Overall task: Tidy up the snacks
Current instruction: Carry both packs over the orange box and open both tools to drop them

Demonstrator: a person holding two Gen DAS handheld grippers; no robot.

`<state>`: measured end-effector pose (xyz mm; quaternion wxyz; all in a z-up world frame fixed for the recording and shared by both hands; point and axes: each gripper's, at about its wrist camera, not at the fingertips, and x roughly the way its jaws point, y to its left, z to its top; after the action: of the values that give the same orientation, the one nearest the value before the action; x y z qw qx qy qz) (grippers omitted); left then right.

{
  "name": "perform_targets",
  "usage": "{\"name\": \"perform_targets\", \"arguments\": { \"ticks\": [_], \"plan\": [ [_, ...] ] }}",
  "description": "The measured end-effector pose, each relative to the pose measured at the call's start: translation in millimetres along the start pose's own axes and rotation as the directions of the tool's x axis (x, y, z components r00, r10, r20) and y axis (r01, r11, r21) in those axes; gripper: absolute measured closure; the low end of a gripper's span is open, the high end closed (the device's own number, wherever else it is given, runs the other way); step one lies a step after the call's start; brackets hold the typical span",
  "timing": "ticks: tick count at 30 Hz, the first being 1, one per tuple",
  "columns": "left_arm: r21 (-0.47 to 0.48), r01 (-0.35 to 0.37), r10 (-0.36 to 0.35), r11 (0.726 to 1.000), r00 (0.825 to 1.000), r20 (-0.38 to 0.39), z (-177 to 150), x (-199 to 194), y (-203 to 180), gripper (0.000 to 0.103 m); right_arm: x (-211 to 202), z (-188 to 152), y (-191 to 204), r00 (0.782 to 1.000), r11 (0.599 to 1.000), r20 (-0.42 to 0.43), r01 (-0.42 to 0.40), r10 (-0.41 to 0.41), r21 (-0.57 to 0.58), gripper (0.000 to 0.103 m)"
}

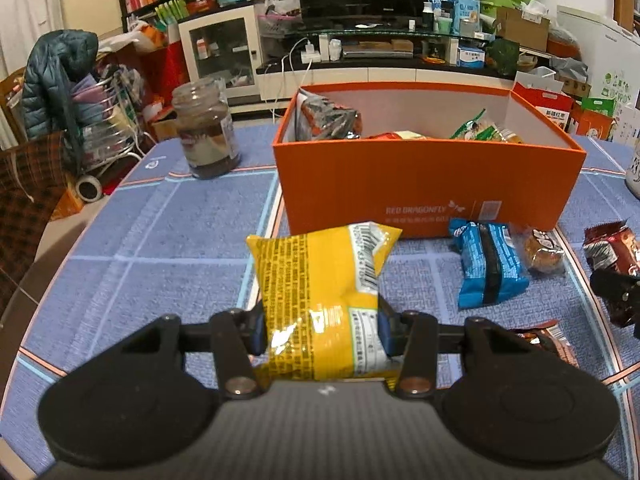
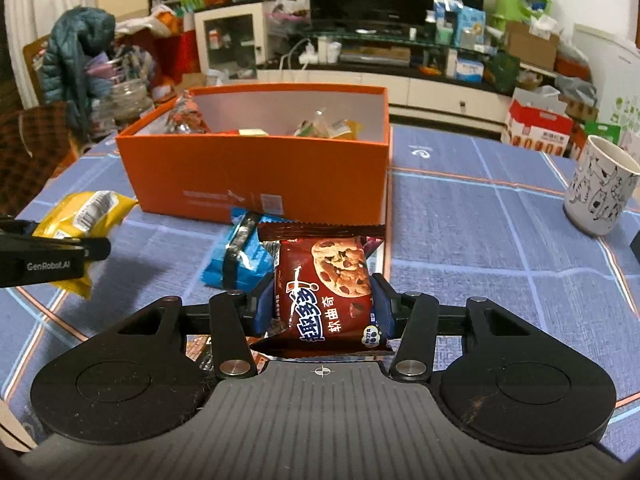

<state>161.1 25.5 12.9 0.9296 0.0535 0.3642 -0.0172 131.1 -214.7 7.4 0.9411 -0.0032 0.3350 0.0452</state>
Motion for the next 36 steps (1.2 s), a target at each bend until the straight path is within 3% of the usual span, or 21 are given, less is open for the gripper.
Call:
{"name": "perform_targets", "arguments": {
  "ticks": [36],
  "plan": [
    [-0.011,0.010,-0.010,1.000,1.000,0.011,0.0,-6.3,1.0,0.056,-3.3,0.8,-4.4,1.000,1.000,0.005,-0.015,0.015,0.022,0.067]
  ]
}}
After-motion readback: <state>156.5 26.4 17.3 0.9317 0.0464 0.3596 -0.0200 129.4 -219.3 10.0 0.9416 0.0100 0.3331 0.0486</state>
